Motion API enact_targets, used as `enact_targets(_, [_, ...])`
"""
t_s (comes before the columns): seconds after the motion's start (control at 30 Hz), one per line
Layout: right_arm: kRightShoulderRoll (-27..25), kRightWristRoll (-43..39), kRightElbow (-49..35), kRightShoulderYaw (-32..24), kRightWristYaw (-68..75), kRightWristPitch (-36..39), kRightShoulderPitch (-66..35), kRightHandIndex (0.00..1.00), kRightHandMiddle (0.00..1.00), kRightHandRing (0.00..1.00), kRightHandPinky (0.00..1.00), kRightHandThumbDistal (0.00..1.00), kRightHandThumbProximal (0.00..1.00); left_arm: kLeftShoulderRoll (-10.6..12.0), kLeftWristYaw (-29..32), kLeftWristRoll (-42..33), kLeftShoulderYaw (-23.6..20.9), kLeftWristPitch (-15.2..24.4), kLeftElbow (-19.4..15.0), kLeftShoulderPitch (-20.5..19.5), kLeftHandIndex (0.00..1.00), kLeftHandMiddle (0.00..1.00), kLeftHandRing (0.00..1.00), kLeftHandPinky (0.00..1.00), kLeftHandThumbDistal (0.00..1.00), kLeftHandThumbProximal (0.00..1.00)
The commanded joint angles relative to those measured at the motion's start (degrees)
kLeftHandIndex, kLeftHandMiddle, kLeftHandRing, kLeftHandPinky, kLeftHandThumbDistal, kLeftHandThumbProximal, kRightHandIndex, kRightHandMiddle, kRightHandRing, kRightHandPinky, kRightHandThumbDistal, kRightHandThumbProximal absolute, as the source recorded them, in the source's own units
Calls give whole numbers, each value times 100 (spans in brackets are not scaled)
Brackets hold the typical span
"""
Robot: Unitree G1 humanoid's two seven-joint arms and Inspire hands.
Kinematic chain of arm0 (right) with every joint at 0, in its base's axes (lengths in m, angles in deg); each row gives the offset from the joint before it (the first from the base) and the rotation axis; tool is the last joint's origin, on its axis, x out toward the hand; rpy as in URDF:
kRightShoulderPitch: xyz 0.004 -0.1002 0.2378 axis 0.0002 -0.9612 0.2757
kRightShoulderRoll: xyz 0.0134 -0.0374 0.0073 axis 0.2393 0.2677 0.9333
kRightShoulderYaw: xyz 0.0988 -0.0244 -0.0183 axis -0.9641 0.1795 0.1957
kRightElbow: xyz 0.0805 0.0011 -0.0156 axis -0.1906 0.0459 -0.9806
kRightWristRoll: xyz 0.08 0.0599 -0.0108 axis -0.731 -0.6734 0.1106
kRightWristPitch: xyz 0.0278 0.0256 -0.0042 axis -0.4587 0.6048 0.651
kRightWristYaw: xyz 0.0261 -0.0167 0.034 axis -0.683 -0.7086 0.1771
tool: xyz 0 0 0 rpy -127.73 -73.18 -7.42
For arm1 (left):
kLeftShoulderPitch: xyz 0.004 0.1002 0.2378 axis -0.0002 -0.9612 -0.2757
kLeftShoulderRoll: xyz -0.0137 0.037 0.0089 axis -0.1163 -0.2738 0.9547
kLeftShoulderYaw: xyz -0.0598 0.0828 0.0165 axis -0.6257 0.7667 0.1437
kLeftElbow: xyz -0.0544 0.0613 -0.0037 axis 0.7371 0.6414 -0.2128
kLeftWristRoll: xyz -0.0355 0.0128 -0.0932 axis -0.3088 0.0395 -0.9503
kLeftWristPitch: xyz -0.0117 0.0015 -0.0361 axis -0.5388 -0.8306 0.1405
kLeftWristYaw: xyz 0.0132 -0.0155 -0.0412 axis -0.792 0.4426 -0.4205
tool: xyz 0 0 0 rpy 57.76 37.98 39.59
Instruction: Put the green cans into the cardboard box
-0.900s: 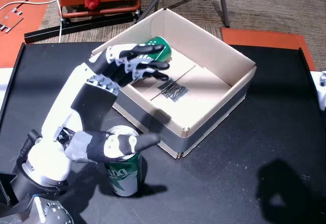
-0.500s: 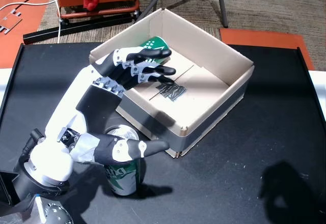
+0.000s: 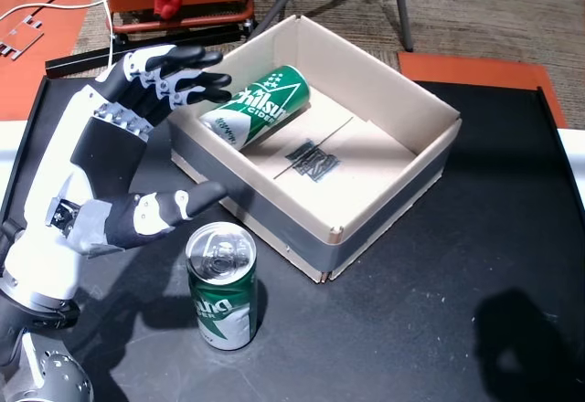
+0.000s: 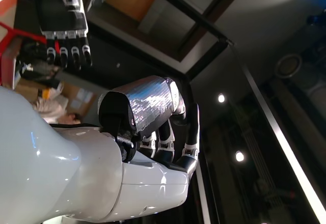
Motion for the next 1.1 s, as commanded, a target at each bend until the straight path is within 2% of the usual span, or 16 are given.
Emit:
enact_targets(0.0, [-47,-111,-118,-27,-19,-143,38,15,28,33,13,67,0,23,-68,132,105,-64,-136,-88,65,70,74,71,93,0])
enact_targets(0.2, [27,-73,-226,-60,-19,-229,9,19,29,34,22,65,0,87,-192,221,352,-321,-304,-215,65,69,74,71,96,0])
enact_targets(0.23, [28,-67,-232,-63,-27,-227,14,19,30,34,19,64,0,89,-198,264,394,-343,-304,-249,63,68,74,71,99,0])
enact_targets(0.3, [24,-54,-282,-54,18,-279,-8,20,30,34,18,68,0,98,-207,391,476,-248,-246,-317,63,69,75,73,98,4])
enact_targets(0.33, [19,-34,-300,-54,29,-277,-12,19,30,34,17,65,0,98,-212,452,521,-224,-222,-360,63,69,76,73,99,3])
enact_targets(0.37, [12,-18,-330,-47,56,-301,-22,18,29,33,15,65,0,90,-225,512,574,-234,-215,-418,63,69,76,73,99,0])
enact_targets(0.47, [14,21,-389,-45,110,-316,-39,18,28,34,12,67,0,66,-229,565,715,-385,-309,-574,64,70,77,73,94,0])
enact_targets(0.6, [-13,39,-412,-71,140,-345,-62,18,28,32,14,68,0,47,-245,615,855,-378,-360,-702,65,70,78,74,94,0])
enact_targets(0.67, [-28,-5,-407,-88,115,-381,-83,18,28,32,18,68,0,15,-249,658,933,-382,-376,-765,64,71,79,75,94,1])
enact_targets(0.8, [114,185,-529,-103,385,-301,-199,20,30,33,13,71,0,-21,-262,688,1051,-462,-436,-909,64,70,78,75,94,0])
enact_targets(0.9, [171,235,-643,-71,564,-317,-321,22,33,34,13,69,0,-42,-262,686,1096,-589,-456,-1007,65,71,78,74,95,0])
enact_targets(1.07, [96,170,-591,-97,523,-342,-306,27,36,36,16,71,0,-102,-264,687,1115,-637,-475,-1103,67,71,79,74,95,0])
